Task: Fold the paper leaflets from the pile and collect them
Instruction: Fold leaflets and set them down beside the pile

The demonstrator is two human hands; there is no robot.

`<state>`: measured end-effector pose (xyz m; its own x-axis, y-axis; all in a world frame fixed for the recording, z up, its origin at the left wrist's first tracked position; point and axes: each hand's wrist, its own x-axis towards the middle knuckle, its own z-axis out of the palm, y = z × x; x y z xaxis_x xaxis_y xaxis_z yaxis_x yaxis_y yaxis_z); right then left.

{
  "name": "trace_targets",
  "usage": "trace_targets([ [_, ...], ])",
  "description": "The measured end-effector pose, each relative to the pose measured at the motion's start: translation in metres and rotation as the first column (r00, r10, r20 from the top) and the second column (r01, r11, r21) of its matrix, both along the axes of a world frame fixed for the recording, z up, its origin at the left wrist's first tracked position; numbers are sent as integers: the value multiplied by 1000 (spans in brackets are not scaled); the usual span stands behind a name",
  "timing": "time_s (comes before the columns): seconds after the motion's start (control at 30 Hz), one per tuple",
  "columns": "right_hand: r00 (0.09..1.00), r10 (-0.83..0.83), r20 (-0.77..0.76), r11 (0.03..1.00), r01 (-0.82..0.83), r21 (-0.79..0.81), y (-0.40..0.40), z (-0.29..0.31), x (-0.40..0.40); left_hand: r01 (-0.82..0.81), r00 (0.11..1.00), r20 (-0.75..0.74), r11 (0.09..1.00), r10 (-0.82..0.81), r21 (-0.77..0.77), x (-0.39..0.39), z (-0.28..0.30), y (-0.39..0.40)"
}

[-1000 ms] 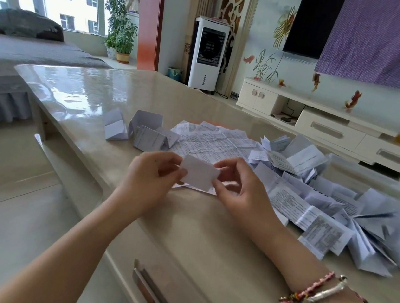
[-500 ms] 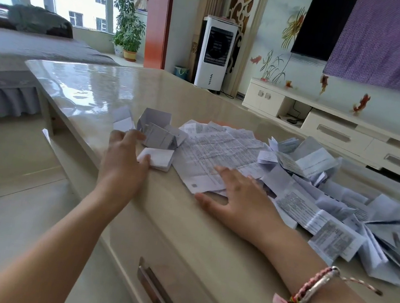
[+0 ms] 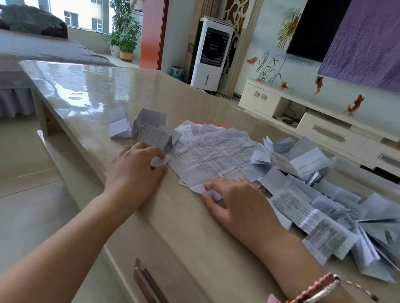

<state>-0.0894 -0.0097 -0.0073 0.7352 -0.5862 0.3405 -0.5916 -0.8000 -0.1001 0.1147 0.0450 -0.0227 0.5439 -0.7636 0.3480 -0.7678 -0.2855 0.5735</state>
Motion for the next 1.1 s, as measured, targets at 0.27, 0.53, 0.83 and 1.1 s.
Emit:
trace_targets([
  [0.27,864,-205,460,977,150,152,-11,1,-8,88,995,-47,996,-89,-23,11,-4,-13],
  [0.53,597,-333,730,931,88,353,-17,6,-10,84,993,-76,995,-87,-45,25,-1,-18],
  [0.83,464,-371,804,898,-43,439,-12,8,-10,172,971,-145,978,-189,-121,16,3,-12],
  [1.1,502,-319,804,921,-36,388,-18,4,-12,410,861,-227,885,-455,-222,-2,11,13],
])
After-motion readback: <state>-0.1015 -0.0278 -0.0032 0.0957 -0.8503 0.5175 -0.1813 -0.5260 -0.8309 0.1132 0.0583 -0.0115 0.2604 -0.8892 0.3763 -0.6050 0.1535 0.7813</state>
